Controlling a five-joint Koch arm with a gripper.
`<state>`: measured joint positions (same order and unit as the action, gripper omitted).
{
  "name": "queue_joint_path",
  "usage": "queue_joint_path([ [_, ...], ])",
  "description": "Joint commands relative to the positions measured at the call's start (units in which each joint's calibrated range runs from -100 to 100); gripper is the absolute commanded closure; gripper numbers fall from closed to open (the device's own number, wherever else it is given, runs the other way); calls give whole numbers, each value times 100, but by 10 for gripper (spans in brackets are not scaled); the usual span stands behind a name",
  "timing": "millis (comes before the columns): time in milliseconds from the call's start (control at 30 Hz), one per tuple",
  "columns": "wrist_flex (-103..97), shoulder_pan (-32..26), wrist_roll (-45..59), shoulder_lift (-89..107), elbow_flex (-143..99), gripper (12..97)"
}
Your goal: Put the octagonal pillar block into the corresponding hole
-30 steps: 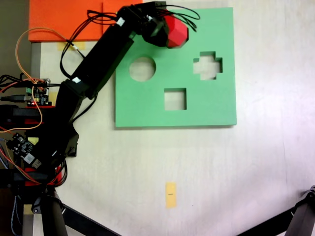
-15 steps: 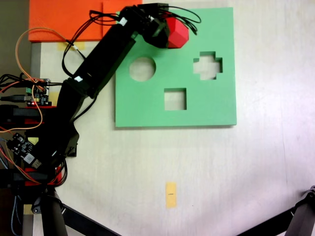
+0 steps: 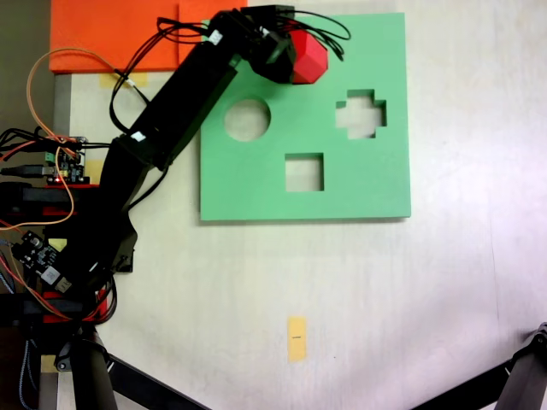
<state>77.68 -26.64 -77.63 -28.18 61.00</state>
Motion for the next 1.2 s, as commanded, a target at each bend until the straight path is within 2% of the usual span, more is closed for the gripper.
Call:
queue_joint_path([
  [0,-1244,68,98,-73,341,829],
  [133,-1321,68,557,-185,401,829],
  [400,-1321,39,620,-422,411,824],
  [467,-1321,24,615,-422,411,709],
  [533,-1235,5,615,-394,411,536],
  [600,-1071,-29,606,-366,411,498],
  [633,-946,-54,601,-283,401,448],
  [700,-830,-78,611,-59,411,285],
  [767,-830,-98,630,192,411,193],
  [933,-435,-122,684,1338,411,193],
  [1167,759,15,1641,4704,411,201],
])
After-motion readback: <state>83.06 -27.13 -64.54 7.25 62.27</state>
